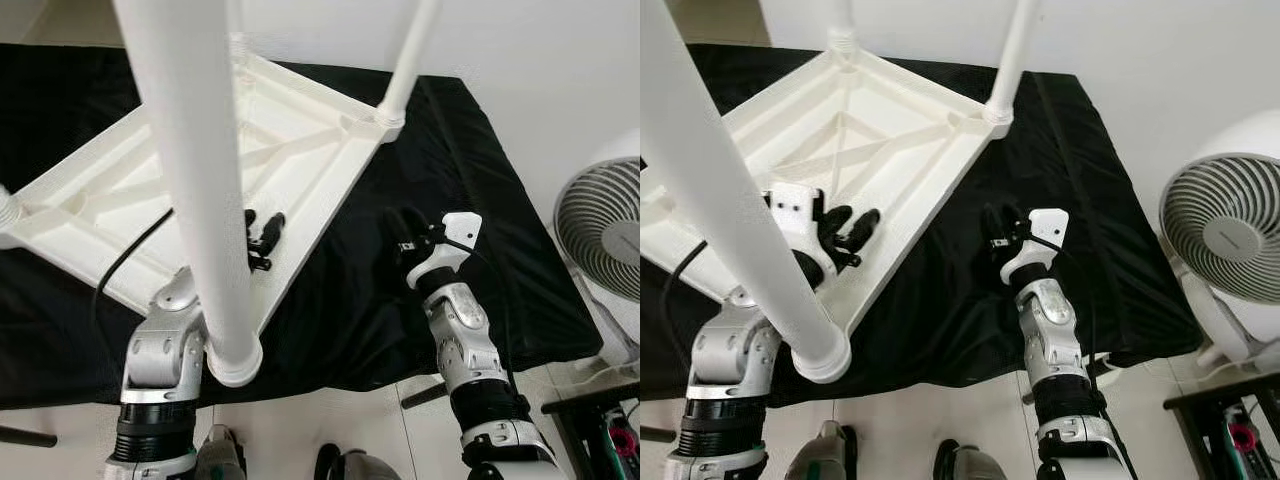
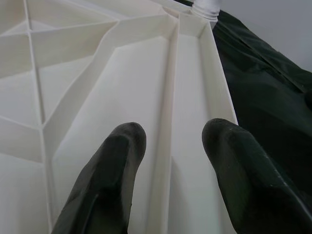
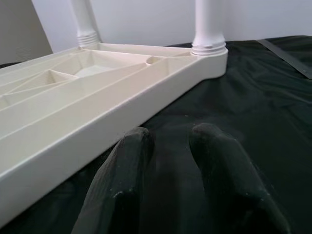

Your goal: Building children table

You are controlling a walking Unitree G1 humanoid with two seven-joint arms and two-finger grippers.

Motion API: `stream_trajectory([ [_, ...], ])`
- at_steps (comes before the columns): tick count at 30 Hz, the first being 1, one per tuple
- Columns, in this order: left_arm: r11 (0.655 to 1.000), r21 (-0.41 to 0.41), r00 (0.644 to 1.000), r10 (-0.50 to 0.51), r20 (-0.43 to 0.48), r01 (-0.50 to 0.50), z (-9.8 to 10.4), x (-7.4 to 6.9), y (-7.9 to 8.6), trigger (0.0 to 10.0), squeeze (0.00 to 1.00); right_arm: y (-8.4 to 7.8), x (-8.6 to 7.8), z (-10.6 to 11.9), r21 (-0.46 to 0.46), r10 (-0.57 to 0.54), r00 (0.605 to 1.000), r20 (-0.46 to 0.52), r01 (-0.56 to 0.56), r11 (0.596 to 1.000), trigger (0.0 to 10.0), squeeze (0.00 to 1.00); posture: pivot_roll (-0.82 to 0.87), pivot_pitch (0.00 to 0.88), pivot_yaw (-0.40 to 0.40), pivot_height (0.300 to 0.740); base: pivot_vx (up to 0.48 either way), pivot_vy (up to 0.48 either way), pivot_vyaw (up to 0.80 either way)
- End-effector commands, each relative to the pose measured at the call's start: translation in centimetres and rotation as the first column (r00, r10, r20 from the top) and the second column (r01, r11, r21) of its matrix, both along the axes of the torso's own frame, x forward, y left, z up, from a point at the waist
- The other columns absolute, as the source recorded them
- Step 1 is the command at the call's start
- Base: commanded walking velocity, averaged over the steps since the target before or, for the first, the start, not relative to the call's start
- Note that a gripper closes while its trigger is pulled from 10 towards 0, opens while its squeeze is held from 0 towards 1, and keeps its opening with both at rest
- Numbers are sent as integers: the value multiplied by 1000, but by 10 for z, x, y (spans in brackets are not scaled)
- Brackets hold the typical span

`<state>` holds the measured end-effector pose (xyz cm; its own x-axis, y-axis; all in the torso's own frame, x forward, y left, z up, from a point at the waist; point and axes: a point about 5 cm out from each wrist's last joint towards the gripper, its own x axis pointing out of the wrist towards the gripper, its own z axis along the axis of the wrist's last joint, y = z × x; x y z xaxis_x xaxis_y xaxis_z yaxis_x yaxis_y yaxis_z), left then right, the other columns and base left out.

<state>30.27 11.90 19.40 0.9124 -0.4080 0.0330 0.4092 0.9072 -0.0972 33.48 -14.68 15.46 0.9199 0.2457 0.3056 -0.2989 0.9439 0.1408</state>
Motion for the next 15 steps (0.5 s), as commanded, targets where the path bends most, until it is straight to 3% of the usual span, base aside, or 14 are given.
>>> stream_trajectory([
  [1, 1000, -4, 1000, 1, -9, -1, -3, 0, -3, 10000, 0, -3, -2, -4, -11, -12, 1000, -16, 11, 1000, 10000, 0, 176, 160, -80, 740, 0, 0, 0],
  [5, 999, -48, 1000, -7, -15, 7, -1, 3, -11, 10000, 0, -2, -2, 1, 0, 3, 1000, 2, -3, 1000, 10000, 0, 172, 155, -76, 740, 0, 0, 0],
  [10, 999, -26, 999, -34, 11, 34, 2, 6, -22, 10000, 0, 2, -1, 3, -3, 6, 1000, -11, -6, 1000, 10000, 0, 169, 168, -83, 740, 0, 0, 0],
  [15, 999, 37, 999, -31, 30, 30, 1, 10, -9, 10000, 0, -1, 2, 0, -39, -38, 998, -48, 36, 999, 10000, 0, 167, 175, -90, 740, 0, 0, 0],
])
